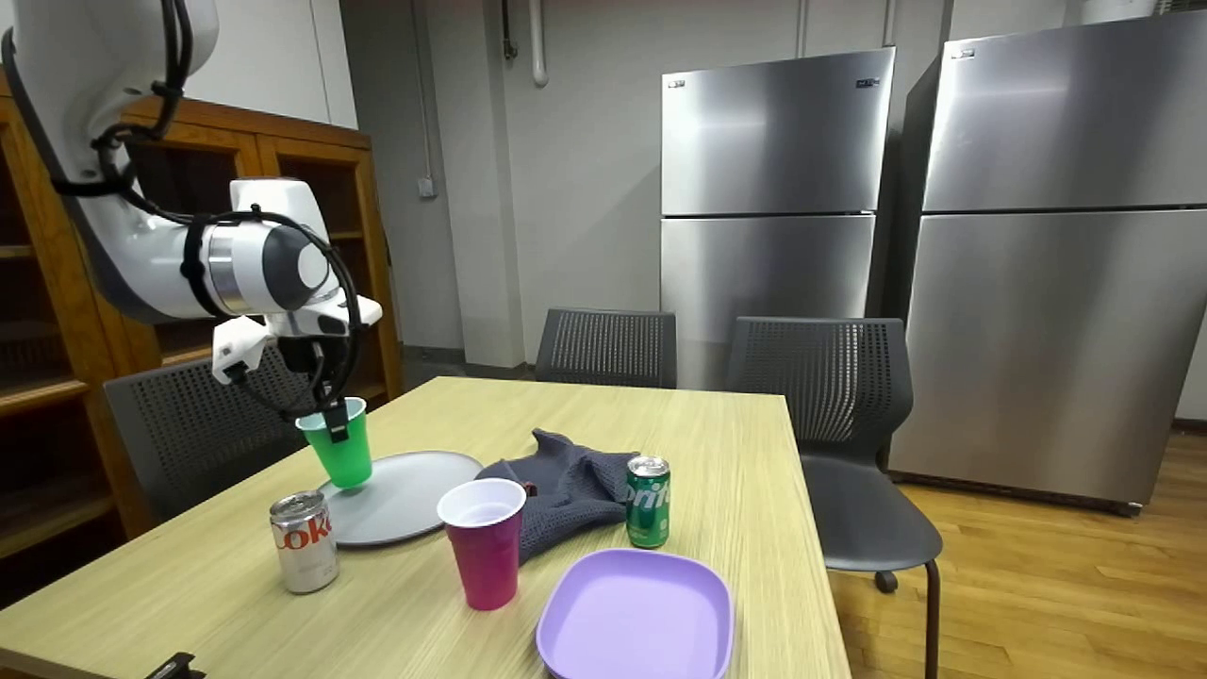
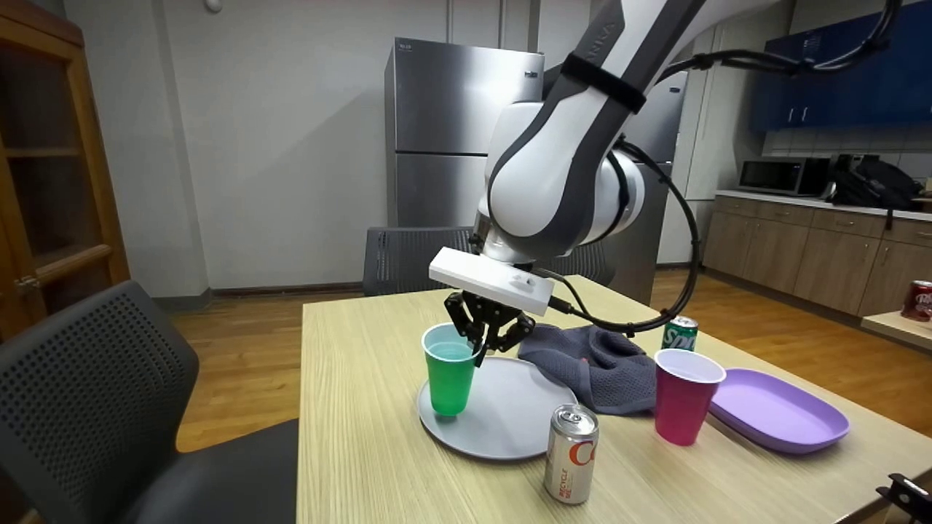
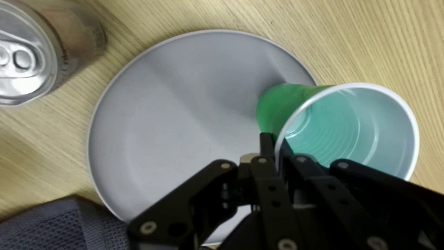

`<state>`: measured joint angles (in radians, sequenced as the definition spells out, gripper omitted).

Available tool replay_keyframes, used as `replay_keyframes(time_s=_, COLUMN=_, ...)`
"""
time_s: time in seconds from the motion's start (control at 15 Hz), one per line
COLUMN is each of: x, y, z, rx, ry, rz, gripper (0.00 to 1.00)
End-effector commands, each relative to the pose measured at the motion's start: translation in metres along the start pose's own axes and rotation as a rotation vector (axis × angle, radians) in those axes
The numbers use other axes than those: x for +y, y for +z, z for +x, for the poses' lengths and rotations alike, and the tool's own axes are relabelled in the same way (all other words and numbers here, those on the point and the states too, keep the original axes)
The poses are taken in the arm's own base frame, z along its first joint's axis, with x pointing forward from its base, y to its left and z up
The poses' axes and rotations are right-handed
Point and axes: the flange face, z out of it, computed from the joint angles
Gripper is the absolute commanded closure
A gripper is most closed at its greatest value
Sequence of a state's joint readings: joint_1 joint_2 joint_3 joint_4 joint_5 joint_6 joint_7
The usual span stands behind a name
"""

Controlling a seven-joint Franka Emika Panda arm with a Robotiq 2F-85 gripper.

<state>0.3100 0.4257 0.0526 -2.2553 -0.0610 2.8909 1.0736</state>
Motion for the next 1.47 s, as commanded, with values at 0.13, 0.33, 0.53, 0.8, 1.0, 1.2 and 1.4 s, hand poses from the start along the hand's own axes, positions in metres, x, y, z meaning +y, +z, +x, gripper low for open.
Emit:
replay_keyframes(time_s=0.13, x=-0.002, y=0.008, z=0.009, rx=-0.008, ry=-0.018, rz=0.03, gripper=0.99)
replay_keyframes(time_s=0.33, x=-0.001, y=0.011, z=0.01, rx=-0.015, ry=-0.026, rz=0.027, gripper=0.99)
replay_keyframes(time_s=0.53, x=0.001, y=0.013, z=0.011, rx=-0.02, ry=-0.029, rz=0.023, gripper=0.99)
replay_keyframes(time_s=0.8, x=0.004, y=0.013, z=0.012, rx=-0.023, ry=-0.036, rz=0.013, gripper=0.54)
replay_keyframes(time_s=1.0, x=0.006, y=0.009, z=0.014, rx=-0.022, ry=-0.04, rz=0.014, gripper=0.33)
replay_keyframes(time_s=1.2, x=0.007, y=0.004, z=0.013, rx=-0.023, ry=-0.061, rz=0.013, gripper=0.11)
replay_keyframes(time_s=1.4, x=0.005, y=-0.003, z=0.016, rx=-0.019, ry=-0.072, rz=0.025, gripper=0.0)
